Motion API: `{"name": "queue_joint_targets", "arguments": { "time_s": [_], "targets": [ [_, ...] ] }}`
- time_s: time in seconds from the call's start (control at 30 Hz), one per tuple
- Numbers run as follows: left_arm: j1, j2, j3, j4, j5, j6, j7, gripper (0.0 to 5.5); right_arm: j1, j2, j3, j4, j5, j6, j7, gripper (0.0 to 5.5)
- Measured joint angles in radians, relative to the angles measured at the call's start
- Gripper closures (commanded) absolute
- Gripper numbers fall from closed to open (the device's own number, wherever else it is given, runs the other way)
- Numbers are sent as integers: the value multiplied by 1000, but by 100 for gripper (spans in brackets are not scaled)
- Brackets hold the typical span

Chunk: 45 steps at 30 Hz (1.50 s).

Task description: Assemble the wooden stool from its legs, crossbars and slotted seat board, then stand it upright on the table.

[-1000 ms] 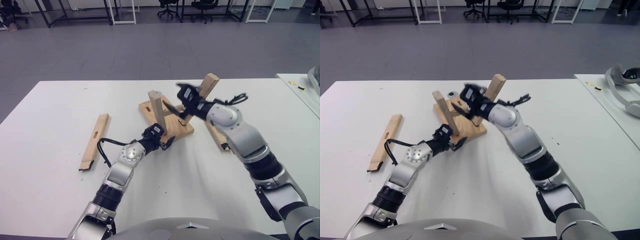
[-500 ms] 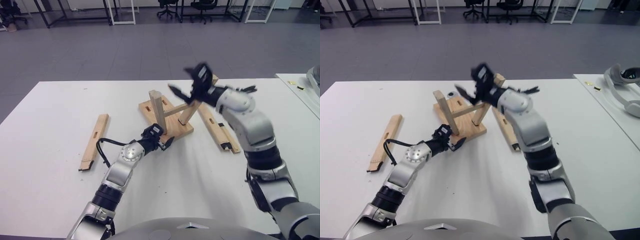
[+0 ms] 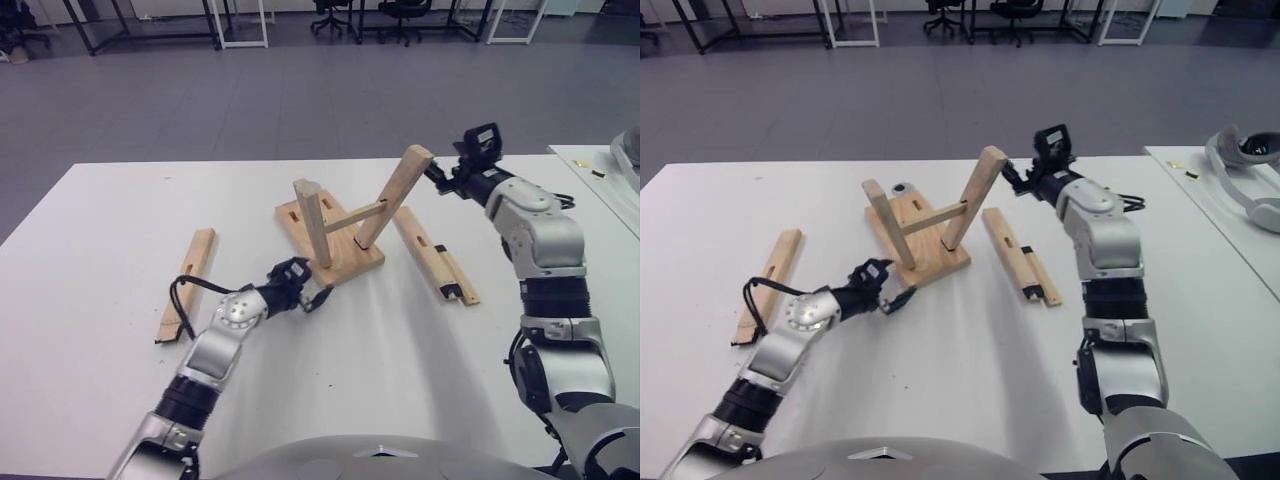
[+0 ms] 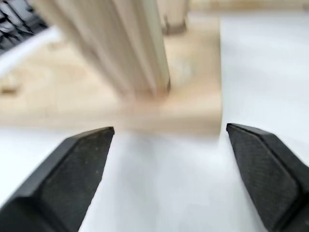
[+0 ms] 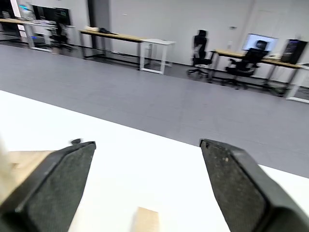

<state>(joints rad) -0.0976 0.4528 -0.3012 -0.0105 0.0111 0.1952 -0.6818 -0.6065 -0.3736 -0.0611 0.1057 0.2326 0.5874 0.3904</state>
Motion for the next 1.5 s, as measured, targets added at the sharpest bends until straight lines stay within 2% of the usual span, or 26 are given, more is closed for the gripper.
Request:
{"name": "queue_joint_targets", "arguments": {
  "time_s": [0.13,0.27,0.47,0.57,0.67,0.73,0.8,0.93,1.07,1.17,1.23,1.37,1.5],
  "targets": [
    [-45,136,-18,81,1,-163,-147,120,6,7,-3,-6,12,21,1,149],
    [-92,146,21,172,-1,-199,-145,120,32,3,4,-48,22,42,31,149],
    [-53,144,142,193,-20,-137,-57,120,140,-31,69,-256,159,154,214,149],
    [44,145,195,91,-46,-77,-26,120,149,-31,75,-282,165,173,213,149],
    [177,132,318,-70,-78,37,79,120,175,-30,60,-321,172,189,187,149],
    [226,81,401,-196,-87,108,188,120,206,-27,38,-351,173,204,147,149],
    [229,-8,417,-322,-102,170,279,120,230,18,3,-401,175,235,66,149],
    [175,-145,398,-498,-95,279,448,120,314,182,-99,-539,90,303,-273,149],
    [167,-218,390,-600,-4,305,605,120,360,297,-142,-668,32,345,-474,149],
    [163,-240,341,-617,42,318,646,120,384,343,-107,-712,30,393,-507,149],
    [140,-271,207,-600,48,345,623,120,380,364,2,-710,53,403,-463,149],
    [135,-247,95,-544,80,414,597,120,372,346,27,-666,5,368,-460,149],
    [126,-239,-64,-484,30,446,442,120,296,381,115,-652,64,334,-363,149]
  ]
}}
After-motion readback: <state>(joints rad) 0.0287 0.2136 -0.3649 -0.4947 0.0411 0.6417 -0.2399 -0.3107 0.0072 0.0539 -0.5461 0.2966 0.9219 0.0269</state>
